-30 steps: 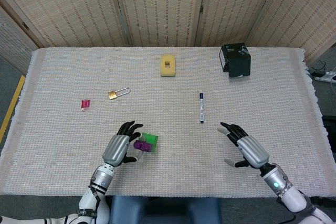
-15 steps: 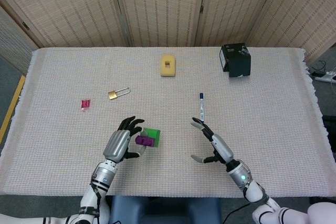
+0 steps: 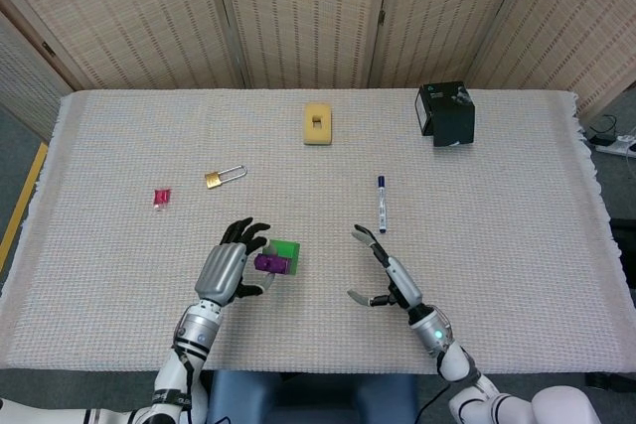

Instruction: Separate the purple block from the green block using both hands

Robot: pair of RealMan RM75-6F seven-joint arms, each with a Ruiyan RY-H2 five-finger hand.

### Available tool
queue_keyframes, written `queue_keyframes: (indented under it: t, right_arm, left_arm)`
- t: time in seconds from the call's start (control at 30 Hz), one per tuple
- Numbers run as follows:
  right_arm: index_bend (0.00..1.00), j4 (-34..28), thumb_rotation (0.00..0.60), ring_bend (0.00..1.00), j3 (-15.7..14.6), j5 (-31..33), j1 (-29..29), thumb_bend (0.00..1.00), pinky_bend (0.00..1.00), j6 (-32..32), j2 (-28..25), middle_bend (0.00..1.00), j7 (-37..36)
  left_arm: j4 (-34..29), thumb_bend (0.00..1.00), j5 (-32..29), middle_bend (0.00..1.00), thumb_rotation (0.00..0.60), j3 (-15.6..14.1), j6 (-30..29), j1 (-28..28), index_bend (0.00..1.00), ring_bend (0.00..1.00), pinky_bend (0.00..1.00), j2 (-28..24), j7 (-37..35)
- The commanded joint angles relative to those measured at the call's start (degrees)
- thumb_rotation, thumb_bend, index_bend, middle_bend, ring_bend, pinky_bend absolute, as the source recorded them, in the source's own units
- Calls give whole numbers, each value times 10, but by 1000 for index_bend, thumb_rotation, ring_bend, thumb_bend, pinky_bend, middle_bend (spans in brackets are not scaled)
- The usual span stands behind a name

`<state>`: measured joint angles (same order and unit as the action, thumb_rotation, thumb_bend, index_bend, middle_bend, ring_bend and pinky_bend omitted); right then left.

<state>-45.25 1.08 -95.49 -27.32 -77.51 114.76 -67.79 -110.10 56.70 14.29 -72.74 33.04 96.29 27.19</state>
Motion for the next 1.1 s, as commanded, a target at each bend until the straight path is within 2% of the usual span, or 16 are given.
queue_keyframes:
  t: [0.03,0.33,0.37,0.5,1.03,1.1]
  right_arm:
    - [0,11,600,0,3,3,-14,301,0,6,20,0,-17]
    - [0,-29,600,0,13,0,-45,301,0,11,32,0,6]
    - [0,-41,600,0,31,3,-61,301,0,15,28,0,11]
    - [0,-68,600,0,43,19,-74,301,0,37,23,0,27]
    - [3,-54,600,0,56,40,-104,301,0,67,55,0,35]
    - [59,-48,600,0,56,43,-103,302,0,66,61,0,36]
  left_arm:
    - [0,461,-4,209,600,1,-2,3,805,0,0,2,3]
    - [-5,461,-9,212,600,6,-7,7,805,0,0,-1,-1]
    - [-6,461,-8,213,600,5,-8,8,805,0,0,-1,0]
    - [-12,461,-7,214,600,3,-11,10,805,0,0,-3,3]
    - [-12,461,-17,217,600,3,-13,20,805,0,0,7,2]
    - [-12,461,-18,217,600,2,-13,21,805,0,0,8,3]
